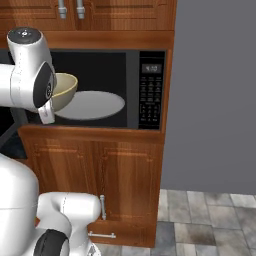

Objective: Pick the eggplant from the sink and place it in the bowl. Then pick the bowl and place it in the microwave. Then close the microwave door and press the start button.

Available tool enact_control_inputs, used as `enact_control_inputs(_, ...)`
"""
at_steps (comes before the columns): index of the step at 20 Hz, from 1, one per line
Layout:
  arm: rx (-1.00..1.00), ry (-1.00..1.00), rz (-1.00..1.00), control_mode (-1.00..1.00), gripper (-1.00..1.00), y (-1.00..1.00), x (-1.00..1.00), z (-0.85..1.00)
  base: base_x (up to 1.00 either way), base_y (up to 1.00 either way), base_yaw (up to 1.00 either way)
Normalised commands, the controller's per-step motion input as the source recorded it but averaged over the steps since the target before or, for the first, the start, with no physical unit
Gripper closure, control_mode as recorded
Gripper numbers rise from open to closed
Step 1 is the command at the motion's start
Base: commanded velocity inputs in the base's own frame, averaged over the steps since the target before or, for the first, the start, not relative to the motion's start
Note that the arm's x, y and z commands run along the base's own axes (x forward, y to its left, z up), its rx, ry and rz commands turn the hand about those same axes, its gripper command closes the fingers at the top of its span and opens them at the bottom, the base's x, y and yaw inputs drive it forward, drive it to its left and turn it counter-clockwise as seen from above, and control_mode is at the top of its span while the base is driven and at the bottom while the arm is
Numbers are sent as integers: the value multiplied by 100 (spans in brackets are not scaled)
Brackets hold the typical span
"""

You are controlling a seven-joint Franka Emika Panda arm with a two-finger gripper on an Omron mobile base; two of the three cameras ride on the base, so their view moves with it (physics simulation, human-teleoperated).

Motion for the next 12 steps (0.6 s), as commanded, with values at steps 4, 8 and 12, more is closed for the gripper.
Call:
enact_control_inputs(4, 0, 1, 0, -100, 100, -20, 20, -87, 0, 0, 0)
enact_control_inputs(8, 0, 0, 0, -100, 100, -3, 90, -64, 0, 0, 0)
enact_control_inputs(12, 0, 0, 0, -100, 100, 0, 100, -14, 0, 0, 0)
